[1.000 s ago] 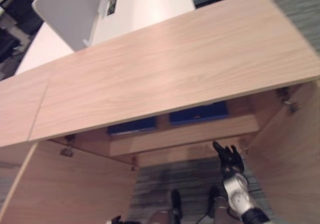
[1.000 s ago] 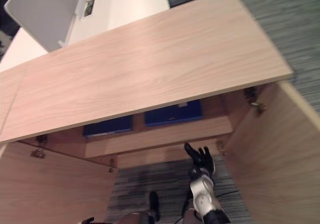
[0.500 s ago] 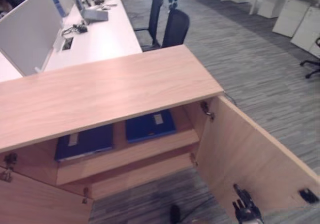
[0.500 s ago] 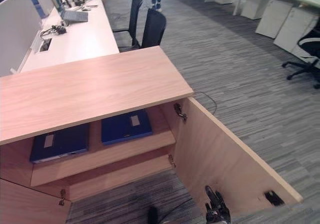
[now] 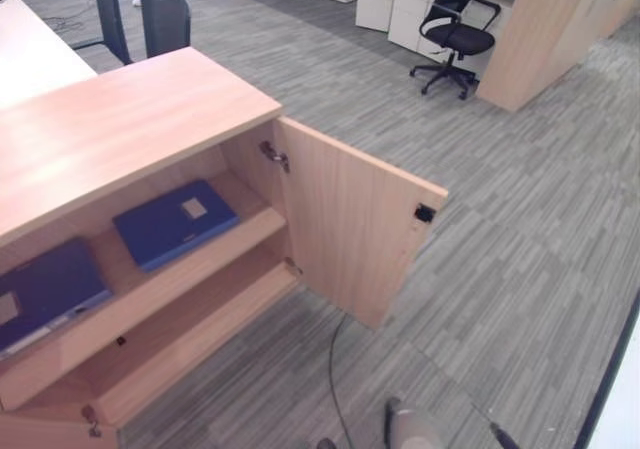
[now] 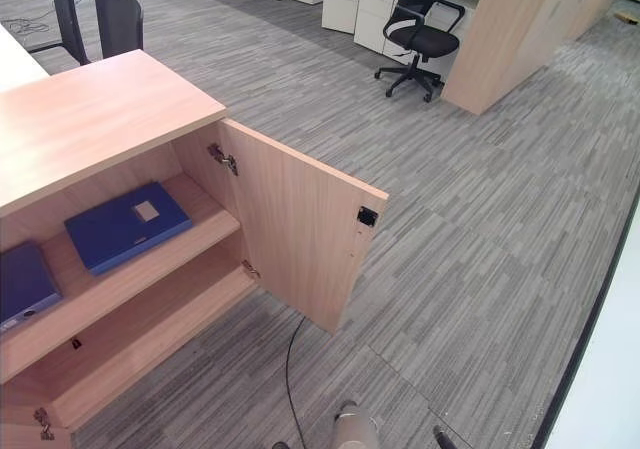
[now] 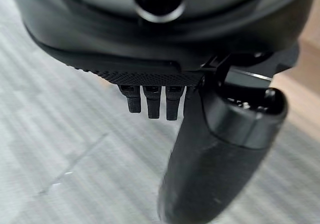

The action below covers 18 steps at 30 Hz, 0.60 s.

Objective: Put the empty folder in the office cabinet

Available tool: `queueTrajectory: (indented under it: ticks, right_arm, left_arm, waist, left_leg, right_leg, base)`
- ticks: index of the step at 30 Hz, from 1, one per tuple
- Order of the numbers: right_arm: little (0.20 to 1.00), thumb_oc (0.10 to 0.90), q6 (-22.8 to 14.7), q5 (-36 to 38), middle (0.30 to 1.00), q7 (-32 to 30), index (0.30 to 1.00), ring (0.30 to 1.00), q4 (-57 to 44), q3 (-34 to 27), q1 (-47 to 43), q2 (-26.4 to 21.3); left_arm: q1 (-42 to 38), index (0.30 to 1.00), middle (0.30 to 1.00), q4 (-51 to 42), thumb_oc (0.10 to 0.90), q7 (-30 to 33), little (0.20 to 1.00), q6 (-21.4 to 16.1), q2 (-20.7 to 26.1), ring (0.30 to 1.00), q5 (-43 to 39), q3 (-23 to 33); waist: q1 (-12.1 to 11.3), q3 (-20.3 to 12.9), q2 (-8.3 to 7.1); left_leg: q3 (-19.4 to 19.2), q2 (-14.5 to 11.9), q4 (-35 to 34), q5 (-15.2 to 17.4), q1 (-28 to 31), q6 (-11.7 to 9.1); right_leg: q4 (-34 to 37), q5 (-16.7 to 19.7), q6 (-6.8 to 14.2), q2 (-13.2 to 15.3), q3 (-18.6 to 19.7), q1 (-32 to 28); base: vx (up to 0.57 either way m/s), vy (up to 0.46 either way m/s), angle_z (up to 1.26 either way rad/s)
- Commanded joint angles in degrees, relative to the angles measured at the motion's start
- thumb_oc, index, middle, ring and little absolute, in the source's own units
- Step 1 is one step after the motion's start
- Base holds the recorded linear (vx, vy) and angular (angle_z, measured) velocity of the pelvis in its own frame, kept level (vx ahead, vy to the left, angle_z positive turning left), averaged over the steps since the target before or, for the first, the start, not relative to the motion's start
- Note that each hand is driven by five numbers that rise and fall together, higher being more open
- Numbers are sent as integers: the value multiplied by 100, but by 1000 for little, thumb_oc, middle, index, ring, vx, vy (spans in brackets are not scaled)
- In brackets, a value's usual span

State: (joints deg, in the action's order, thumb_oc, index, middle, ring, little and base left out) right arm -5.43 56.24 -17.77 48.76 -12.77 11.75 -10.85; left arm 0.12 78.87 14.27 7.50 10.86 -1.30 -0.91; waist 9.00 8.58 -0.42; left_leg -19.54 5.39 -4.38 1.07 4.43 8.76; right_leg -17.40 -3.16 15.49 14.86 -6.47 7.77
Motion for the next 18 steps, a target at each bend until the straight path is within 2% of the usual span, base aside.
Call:
queueTrajectory:
  ticks: [1,2,3,5,6,8,10,15,16,18]
  right_arm:
    - [900,800,-54,-1623,900,20,900,900,-1000,160,-247,-836]
    - [900,800,-48,-1630,900,14,900,900,-1011,159,-241,-834]
    - [900,800,76,-2193,900,6,900,900,-1364,276,-315,-1095]
    - [900,800,338,-3127,900,186,900,900,-2017,534,-350,-1467]
    - [900,800,343,-3130,900,185,900,900,-2024,532,-348,-1467]
    - [900,800,441,-3630,900,346,900,900,-2395,682,-368,-1755]
    - [900,800,543,-4059,900,616,900,900,-2734,815,-434,-2200]
    - [900,800,537,-4283,900,887,900,900,-3064,982,-619,-2621]
    - [900,800,486,-4321,900,1011,900,900,-3069,1236,-1083,-2944]
    - [900,800,481,-4332,900,1045,900,900,-3071,1341,-1248,-3037]
  left_arm:
    - [73,900,900,241,800,6,900,30,174,900,478,-56]
    - [75,900,900,240,800,6,900,31,173,900,480,-55]
    - [66,900,900,205,800,-32,900,6,195,900,548,-3]
    - [-23,900,900,131,800,-104,900,-20,190,900,618,61]
    - [-22,900,900,130,800,-104,900,-19,188,900,619,63]
    - [-87,900,900,48,800,-134,900,-32,178,900,668,80]
    - [-116,900,900,-54,800,-228,900,-69,133,900,703,22]
    - [-87,900,900,-87,800,-323,900,-91,100,900,732,-37]
    - [1,900,900,-32,800,-403,900,-101,85,900,727,-73]
    - [37,900,900,1,800,-429,900,-100,86,900,737,-63]
  waist:
    - [18,-350,11]
    - [14,-349,12]
    - [-52,-428,-4]
    - [-126,-497,-11]
    - [-123,-495,-9]
    - [-160,-514,2]
    - [-211,-531,-1]
    - [-289,-545,-41]
    - [-396,-576,-36]
    - [-444,-590,-29]
  left_leg:
    - [-103,-332,-62,654,241,-699]
    - [-108,-333,-62,656,245,-700]
    - [-117,-309,-62,664,256,-699]
    - [-83,-352,-62,659,261,-735]
    - [-80,-353,-62,659,263,-736]
    - [-11,-383,-62,643,247,-764]
    - [115,-445,-62,594,203,-832]
    - [177,-495,-62,423,106,-895]
    - [265,-541,-62,388,99,-936]
    - [301,-552,-62,375,102,-955]
  right_leg:
    - [1499,797,-343,-630,326,-90]
    - [1510,804,-343,-632,331,-97]
    - [1828,820,-310,-673,372,-260]
    - [2018,800,-326,-779,385,-391]
    - [2022,802,-327,-779,382,-395]
    - [2100,777,-357,-816,334,-466]
    - [2158,711,-408,-865,237,-550]
    - [2214,732,-504,-906,114,-555]
    - [2240,660,-544,-941,30,-613]
    - [2240,634,-555,-950,8,-635]
  base:
    - [34,-49,-7]
    - [59,-84,-6]
    - [58,-106,0]
    - [58,-167,12]
    - [23,-130,0]
    - [10,-99,8]
    - [17,-138,24]
    - [-23,-124,18]
    - [34,-95,29]
    - [47,-84,5]
